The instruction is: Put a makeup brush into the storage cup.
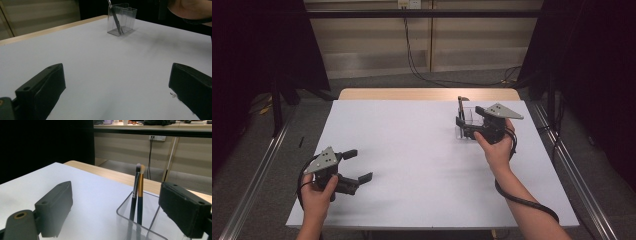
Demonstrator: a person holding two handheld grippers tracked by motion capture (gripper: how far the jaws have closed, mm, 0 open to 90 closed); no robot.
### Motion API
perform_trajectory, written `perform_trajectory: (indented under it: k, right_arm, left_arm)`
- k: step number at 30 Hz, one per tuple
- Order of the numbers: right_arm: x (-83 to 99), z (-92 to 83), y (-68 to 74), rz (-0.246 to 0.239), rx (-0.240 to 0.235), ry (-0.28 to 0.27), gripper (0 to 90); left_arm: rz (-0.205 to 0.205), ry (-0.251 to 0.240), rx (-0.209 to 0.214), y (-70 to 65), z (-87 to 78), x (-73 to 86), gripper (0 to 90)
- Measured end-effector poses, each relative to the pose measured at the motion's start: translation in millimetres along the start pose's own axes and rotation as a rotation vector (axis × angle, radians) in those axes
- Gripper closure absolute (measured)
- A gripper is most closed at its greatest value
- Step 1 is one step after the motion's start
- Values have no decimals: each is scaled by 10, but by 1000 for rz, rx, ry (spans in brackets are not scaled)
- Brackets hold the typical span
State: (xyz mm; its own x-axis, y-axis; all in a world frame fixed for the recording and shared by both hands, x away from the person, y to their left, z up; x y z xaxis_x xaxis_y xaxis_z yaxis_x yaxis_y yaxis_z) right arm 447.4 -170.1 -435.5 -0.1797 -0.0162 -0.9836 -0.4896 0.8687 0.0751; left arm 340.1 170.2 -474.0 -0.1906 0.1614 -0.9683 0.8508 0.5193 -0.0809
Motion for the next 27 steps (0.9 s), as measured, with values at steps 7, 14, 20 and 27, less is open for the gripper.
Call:
perform_trajectory:
  k: [7, 14, 20, 27]
  right_arm:
    - [33, -41, 23, -4, -13, 2, 96]
    - [59, -112, 9, -20, -15, 6, 83]
    - [101, -173, -7, -18, -18, 15, 73]
    - [151, -226, -35, -12, -23, 17, 62]
  left_arm:
    - [-6, 0, 4, -16, 10, 5, 6]
    - [-4, 0, 5, -13, 17, -3, 6]
    - [-4, -2, 9, -14, 29, -5, 6]
    - [-5, -6, 2, -7, 1, -9, 6]
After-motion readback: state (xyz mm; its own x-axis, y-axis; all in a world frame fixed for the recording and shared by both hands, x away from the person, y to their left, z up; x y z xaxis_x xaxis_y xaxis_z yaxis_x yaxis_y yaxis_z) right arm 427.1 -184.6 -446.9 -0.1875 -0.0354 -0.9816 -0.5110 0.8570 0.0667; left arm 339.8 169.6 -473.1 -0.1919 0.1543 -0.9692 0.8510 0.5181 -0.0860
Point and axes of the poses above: each handheld gripper's, and its own axes: z roughly forward along the jaws, x roughly out of its underside, y roughly to its left, the point moved 10 cm from there along z, roughly forward along the jaws, and after that the axes turned 5 degrees about -y, right-handed, at the moved point
